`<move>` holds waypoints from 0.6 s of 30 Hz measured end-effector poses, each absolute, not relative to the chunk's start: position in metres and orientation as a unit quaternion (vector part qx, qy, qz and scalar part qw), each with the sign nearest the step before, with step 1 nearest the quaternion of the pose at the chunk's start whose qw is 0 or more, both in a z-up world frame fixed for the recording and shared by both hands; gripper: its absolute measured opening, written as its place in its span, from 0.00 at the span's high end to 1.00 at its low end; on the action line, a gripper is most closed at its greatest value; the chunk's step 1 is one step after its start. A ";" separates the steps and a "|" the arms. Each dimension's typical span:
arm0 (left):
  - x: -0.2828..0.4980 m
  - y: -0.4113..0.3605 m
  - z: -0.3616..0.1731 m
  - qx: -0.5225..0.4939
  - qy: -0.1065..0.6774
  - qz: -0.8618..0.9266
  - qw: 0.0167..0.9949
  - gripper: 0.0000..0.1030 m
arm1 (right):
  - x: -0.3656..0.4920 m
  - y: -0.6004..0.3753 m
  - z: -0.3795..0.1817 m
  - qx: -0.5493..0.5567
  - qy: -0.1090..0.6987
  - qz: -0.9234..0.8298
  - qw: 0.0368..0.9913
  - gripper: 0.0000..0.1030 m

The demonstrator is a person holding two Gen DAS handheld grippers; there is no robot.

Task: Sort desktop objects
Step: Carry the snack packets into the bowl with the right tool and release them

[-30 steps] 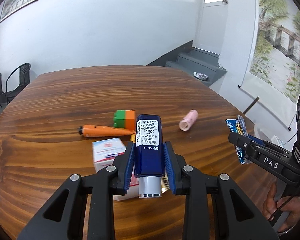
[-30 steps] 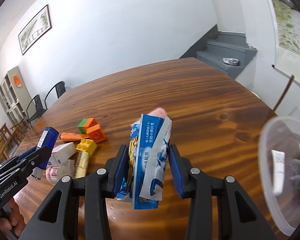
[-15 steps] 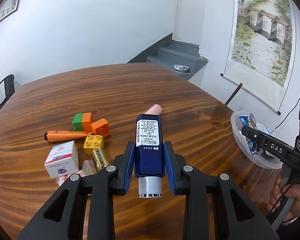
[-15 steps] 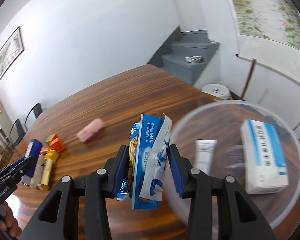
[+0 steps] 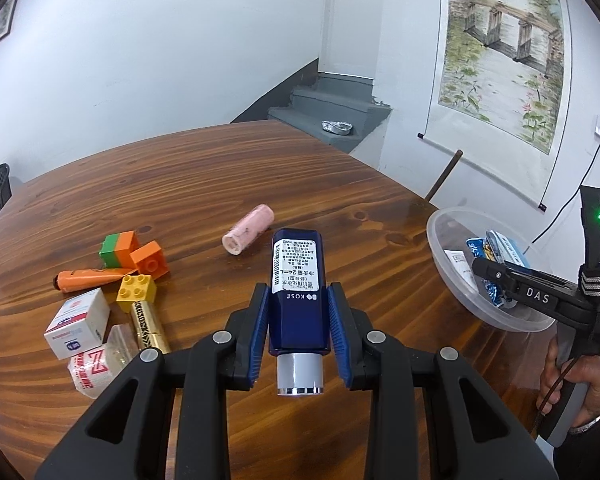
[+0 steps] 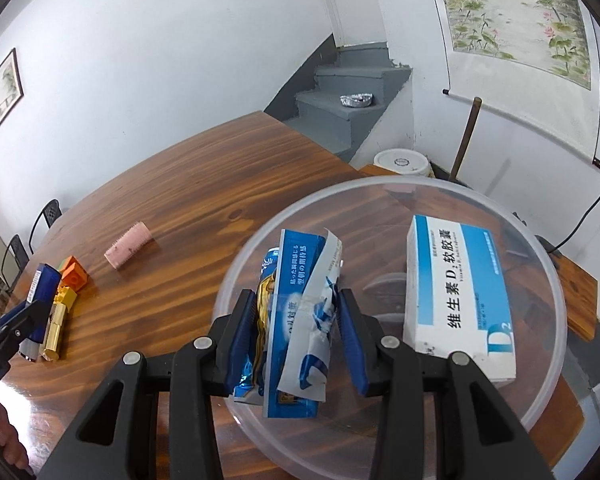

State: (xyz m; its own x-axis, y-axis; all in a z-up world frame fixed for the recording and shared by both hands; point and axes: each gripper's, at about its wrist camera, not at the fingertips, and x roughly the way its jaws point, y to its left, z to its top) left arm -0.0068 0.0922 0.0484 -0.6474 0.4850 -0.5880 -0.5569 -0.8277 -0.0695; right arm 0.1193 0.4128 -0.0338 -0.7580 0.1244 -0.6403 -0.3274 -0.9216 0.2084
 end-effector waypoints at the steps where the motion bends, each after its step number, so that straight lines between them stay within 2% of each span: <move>1: -0.006 0.094 0.048 -0.306 0.060 0.905 0.289 0.69 | 0.119 0.414 -0.035 -0.329 0.156 0.923 0.122 0.56; 14: -0.004 0.114 0.045 -0.314 0.075 0.898 0.299 0.69 | 0.110 0.416 -0.044 -0.374 0.134 0.912 0.097 0.56; 18: -0.002 0.120 0.044 -0.315 0.079 0.895 0.304 0.69 | 0.110 0.417 -0.051 -0.388 0.149 0.906 0.077 0.56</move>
